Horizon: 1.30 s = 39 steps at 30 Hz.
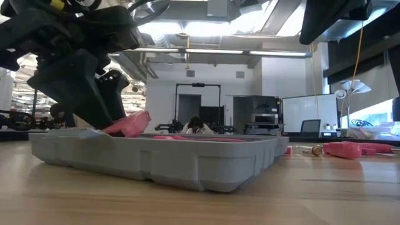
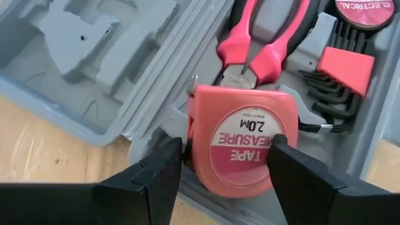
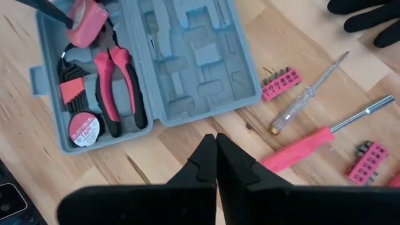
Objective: Prefit tool cases
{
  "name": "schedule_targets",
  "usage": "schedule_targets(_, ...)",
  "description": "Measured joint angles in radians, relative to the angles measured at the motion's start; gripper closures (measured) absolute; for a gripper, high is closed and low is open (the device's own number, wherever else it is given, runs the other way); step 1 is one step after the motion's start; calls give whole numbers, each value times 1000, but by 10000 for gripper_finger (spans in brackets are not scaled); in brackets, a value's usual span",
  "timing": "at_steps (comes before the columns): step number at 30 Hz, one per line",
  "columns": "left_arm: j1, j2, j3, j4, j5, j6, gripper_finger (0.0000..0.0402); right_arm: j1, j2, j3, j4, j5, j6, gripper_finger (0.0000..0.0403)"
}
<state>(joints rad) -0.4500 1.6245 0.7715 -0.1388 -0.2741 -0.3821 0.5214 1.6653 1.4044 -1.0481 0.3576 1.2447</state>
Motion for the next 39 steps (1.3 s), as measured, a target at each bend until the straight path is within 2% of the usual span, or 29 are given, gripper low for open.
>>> schedule_targets(4, -1, 0, 0, -3, -4, 30, 231, 1, 0, 0, 0, 1, 0, 403)
schedule_targets(10, -15, 1, 9, -25, 4, 28, 380, 1, 0, 0, 0, 2, -1, 403)
schedule_targets(14, -15, 3, 34, -51, 9, 21, 397, 1, 0, 0, 3, 18, -1, 403)
schedule_targets(20, -15, 2, 92, -112, 8, 24, 401, 1, 0, 0, 3, 19, -1, 403)
schedule_targets(24, -12, 1, 118, -118, 9, 60, 393, 2, 0, 0, 4, 27, -1, 403)
schedule_targets(28, 9, 1, 180, -180, 36, 53, 359, 2, 0, 0, 7, 35, -18, 403)
schedule_targets(34, 35, 1, 356, -451, 43, 32, 267, 2, 0, 0, 3, 47, -80, 403)
schedule_targets(37, 43, -1, 410, -495, 48, 12, 217, 2, 0, 0, 0, 66, -110, 403)
schedule_targets(39, 55, -1, 432, -507, 96, -41, 189, 2, 0, 1, 0, 77, -131, 403)
